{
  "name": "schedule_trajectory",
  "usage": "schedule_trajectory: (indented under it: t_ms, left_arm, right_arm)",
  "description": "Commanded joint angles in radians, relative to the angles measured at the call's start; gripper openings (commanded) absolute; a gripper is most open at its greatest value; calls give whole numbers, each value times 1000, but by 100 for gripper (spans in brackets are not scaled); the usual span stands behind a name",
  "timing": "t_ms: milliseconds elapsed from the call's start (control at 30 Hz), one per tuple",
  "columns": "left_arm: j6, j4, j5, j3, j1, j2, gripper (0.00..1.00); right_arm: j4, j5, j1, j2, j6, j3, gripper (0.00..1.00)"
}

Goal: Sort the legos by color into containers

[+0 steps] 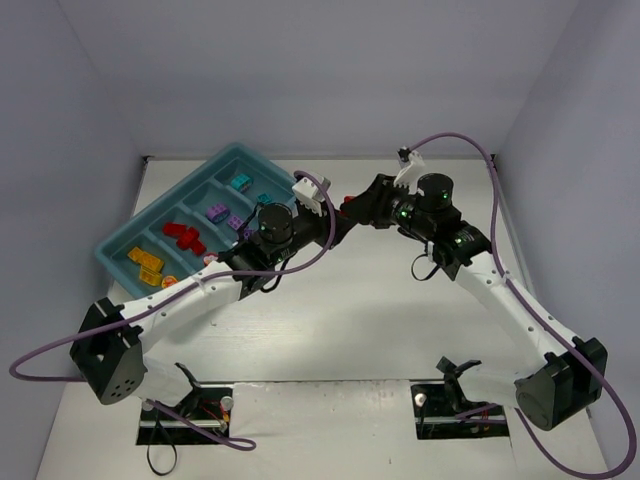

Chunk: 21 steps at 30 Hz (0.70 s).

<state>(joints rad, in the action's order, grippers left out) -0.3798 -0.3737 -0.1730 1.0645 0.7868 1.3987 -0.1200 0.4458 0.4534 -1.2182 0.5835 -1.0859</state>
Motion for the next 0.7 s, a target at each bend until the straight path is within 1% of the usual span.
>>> schedule_trajectory:
  t_ms: [0, 33, 67, 133, 167, 233, 267, 333, 433, 467, 500, 533, 567, 633, 667]
  left_arm:
    - [-22, -111, 58, -9, -11, -46, 0]
    - [-22, -105, 69, -20, -12, -52, 0]
    - [-24, -91, 90, -34, -17, -56, 0]
    - [-33, -76, 108, -76, -32, -75, 0]
    - [-37, -58, 116, -90, -40, -82, 0]
    - [-54, 0, 132, -125, -70, -110, 0]
    - [-71, 19, 130, -136, -83, -122, 0]
    - [-86, 62, 144, -162, -125, -165, 0]
    - [-126, 194, 220, -176, -188, -224, 0]
    - [-139, 281, 243, -176, -246, -237, 0]
    - [-160, 327, 268, -175, -277, -248, 0]
    - [-172, 434, 309, -170, -312, -263, 0]
    - [-179, 474, 320, -157, -389, -265, 0]
    - [-194, 576, 323, -140, -472, -254, 0]
    - [-197, 597, 325, -133, -512, -247, 0]
  right_arm:
    - [-63, 16, 7, 14, -14, 1, 41]
    - [-61, 5, 5, 17, -22, 4, 50]
    - [-52, -7, 2, 19, -36, 4, 65]
    - [-40, -39, -5, 22, -53, -2, 77]
    - [-18, -48, -15, 22, -62, -8, 85]
    - [12, -87, -27, 20, -94, -26, 91]
    - [49, -105, -41, 20, -103, -49, 96]
    - [77, -166, -54, 26, -137, -65, 100]
    - [118, -246, -82, 45, -183, -80, 100]
    - [161, -280, -91, 49, -192, -81, 100]
    - [169, -286, -111, 61, -200, -74, 100]
    - [175, -288, -123, 68, -212, -69, 100]
    - [187, -280, -133, 75, -218, -65, 100]
    - [198, -271, -153, 95, -229, -46, 100]
    - [209, -268, -157, 101, -235, -40, 100]
